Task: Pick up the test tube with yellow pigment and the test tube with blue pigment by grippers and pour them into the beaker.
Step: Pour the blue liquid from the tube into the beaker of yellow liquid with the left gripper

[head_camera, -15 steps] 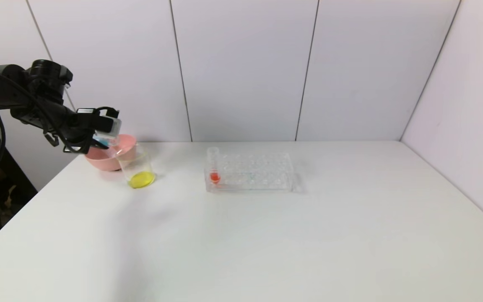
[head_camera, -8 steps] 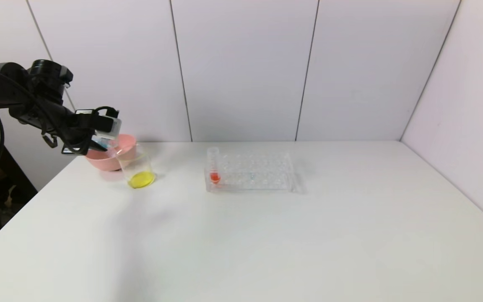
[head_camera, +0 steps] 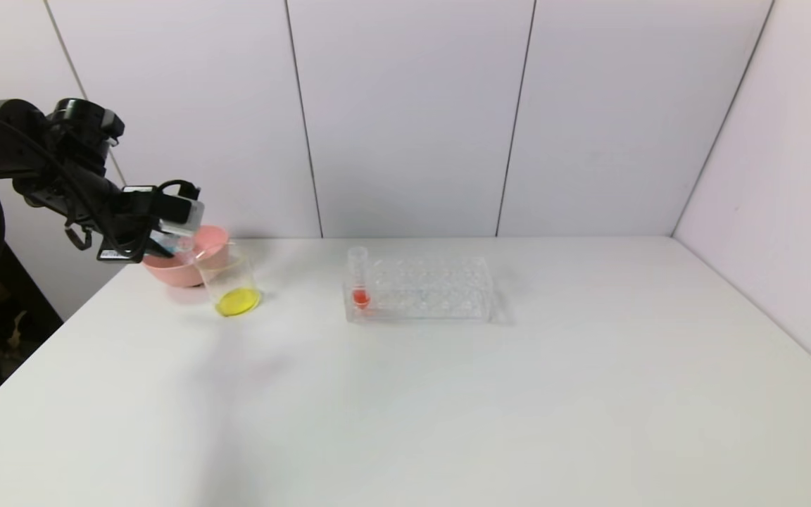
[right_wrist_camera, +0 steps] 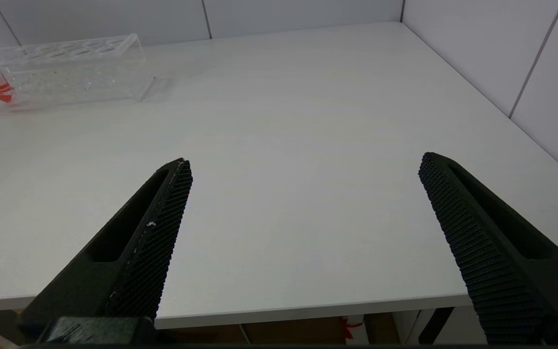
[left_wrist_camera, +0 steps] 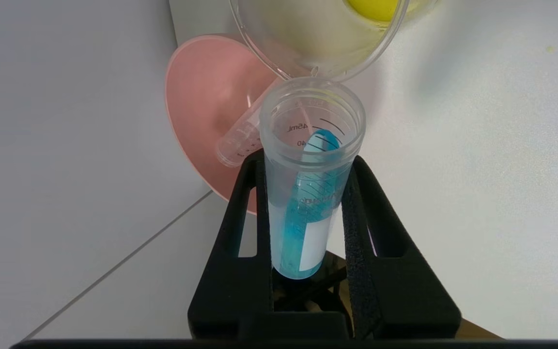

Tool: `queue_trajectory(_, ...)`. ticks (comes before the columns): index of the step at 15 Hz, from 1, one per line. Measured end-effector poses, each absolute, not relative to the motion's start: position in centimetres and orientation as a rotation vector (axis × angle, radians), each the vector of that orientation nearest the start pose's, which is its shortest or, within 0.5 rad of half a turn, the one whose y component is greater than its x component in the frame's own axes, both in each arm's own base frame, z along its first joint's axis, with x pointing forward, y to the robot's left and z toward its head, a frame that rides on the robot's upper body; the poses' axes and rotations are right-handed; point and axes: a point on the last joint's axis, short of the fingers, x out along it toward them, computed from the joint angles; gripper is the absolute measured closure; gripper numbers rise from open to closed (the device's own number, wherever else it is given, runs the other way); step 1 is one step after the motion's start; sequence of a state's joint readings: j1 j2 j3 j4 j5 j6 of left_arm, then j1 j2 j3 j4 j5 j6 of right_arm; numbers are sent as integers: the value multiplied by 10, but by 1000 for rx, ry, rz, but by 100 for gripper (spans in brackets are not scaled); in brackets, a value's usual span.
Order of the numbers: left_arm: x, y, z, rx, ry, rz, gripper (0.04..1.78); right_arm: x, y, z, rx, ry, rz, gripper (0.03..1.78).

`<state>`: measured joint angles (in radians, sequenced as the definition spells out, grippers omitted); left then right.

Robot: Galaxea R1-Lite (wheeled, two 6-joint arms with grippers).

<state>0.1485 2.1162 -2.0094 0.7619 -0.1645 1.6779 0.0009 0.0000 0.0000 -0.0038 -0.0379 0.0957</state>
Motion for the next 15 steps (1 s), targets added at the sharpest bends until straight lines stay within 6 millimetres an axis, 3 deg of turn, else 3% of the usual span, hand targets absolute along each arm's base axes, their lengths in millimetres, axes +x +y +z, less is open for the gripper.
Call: queue_trajectory(15, 391, 50, 235, 1408, 702, -731, 138, -23, -1, 76, 96, -6, -37, 10)
